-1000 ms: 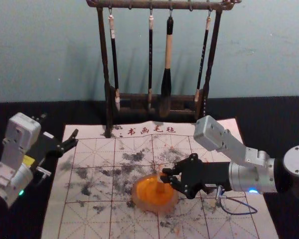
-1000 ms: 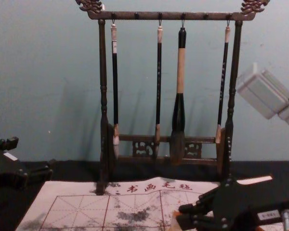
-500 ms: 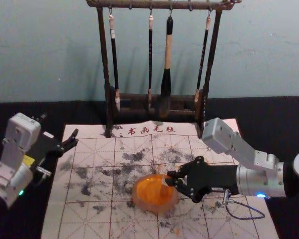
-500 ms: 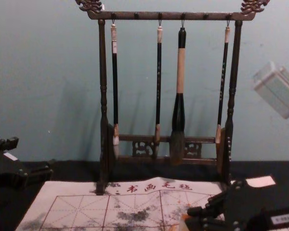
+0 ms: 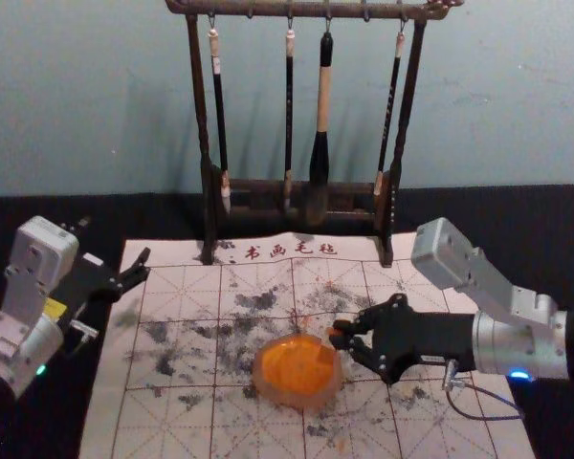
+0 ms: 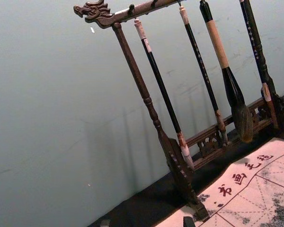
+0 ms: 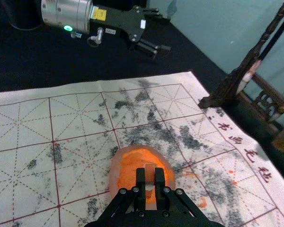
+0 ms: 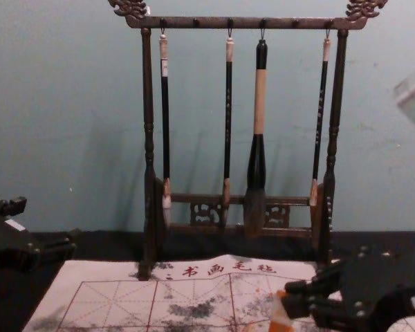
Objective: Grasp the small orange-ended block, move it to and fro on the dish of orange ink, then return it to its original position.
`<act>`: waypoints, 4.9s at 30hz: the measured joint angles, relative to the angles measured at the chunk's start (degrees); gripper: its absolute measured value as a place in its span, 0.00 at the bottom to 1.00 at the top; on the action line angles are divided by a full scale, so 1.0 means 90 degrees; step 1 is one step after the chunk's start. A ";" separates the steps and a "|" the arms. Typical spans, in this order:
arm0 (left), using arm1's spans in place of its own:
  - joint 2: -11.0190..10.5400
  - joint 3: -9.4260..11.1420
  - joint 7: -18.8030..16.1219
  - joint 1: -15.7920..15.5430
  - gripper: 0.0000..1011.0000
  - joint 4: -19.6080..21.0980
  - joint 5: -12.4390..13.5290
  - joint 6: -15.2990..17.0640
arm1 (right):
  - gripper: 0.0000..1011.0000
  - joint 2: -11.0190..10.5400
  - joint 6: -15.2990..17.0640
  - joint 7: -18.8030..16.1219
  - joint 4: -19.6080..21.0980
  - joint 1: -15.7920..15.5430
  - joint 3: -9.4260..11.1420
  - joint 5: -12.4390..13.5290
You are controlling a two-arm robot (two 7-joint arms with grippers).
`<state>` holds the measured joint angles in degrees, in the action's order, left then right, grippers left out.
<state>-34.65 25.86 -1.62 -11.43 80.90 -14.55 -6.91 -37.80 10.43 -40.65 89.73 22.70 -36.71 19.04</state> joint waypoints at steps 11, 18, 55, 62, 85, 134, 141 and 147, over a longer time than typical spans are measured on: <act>0.0000 0.0000 0.0000 0.0000 0.99 0.0000 0.0000 0.0000 | 0.08 -0.0411 -0.0003 0.0307 0.0528 -0.0376 0.0430 0.0196; 0.0000 0.0000 0.0000 0.0000 0.99 0.0000 0.0000 0.0000 | 0.08 -0.0769 -0.0051 0.0564 0.0870 -0.0812 0.0875 0.0364; 0.0000 0.0000 0.0000 0.0000 0.99 0.0000 0.0000 0.0000 | 0.08 -0.0829 -0.0003 0.0652 0.0655 -0.1320 0.1406 0.0539; 0.0000 0.0000 0.0000 0.0000 0.99 0.0000 0.0000 0.0000 | 0.08 -0.0756 0.0028 0.0598 0.0515 -0.1245 0.1350 0.0559; 0.0000 0.0000 0.0000 0.0000 0.99 0.0000 0.0000 0.0000 | 0.08 -0.0520 0.0110 0.0468 0.0051 -0.0916 0.0980 0.0400; 0.0000 0.0000 0.0000 0.0000 0.99 0.0000 0.0000 0.0000 | 0.08 -0.0412 0.0169 0.0454 -0.0151 -0.0783 0.0823 0.0202; 0.0000 0.0000 0.0000 0.0000 0.99 0.0000 0.0000 0.0000 | 0.12 -0.0413 0.0169 0.0454 -0.0152 -0.0786 0.0824 0.0202; 0.0000 0.0000 0.0000 0.0000 0.99 0.0000 0.0000 0.0000 | 0.30 -0.0413 0.0172 0.0454 -0.0152 -0.0787 0.0824 0.0198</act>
<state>-34.65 25.86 -1.62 -11.43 80.90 -14.55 -6.91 -41.52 11.98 -36.56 88.37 15.62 -29.30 20.82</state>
